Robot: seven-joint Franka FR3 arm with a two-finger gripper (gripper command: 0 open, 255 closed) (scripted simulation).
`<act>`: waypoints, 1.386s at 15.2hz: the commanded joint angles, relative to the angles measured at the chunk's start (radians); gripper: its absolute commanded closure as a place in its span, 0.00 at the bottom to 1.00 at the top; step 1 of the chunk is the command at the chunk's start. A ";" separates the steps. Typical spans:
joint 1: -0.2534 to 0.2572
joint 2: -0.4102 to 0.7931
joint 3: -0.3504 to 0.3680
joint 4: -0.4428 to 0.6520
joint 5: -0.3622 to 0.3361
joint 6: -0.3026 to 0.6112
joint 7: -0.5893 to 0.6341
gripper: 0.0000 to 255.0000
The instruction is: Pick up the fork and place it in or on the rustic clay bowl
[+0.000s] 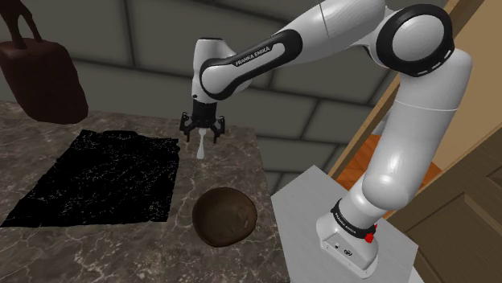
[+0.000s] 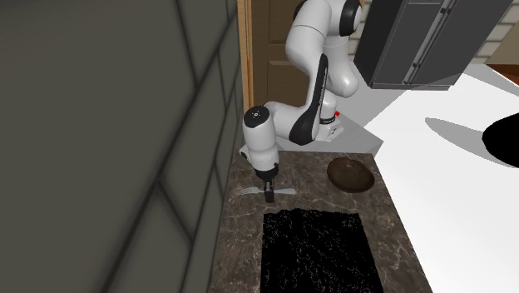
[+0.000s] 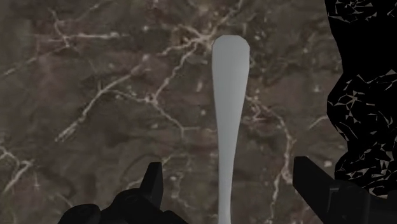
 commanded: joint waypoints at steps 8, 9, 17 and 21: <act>0.000 0.001 0.000 -0.001 -0.001 0.003 0.000 1.00; 0.000 0.001 0.000 -0.001 -0.001 0.003 0.000 1.00; -0.003 -0.015 0.002 0.006 0.006 -0.020 -0.003 1.00; -0.008 -0.046 0.007 0.025 0.019 -0.068 -0.007 1.00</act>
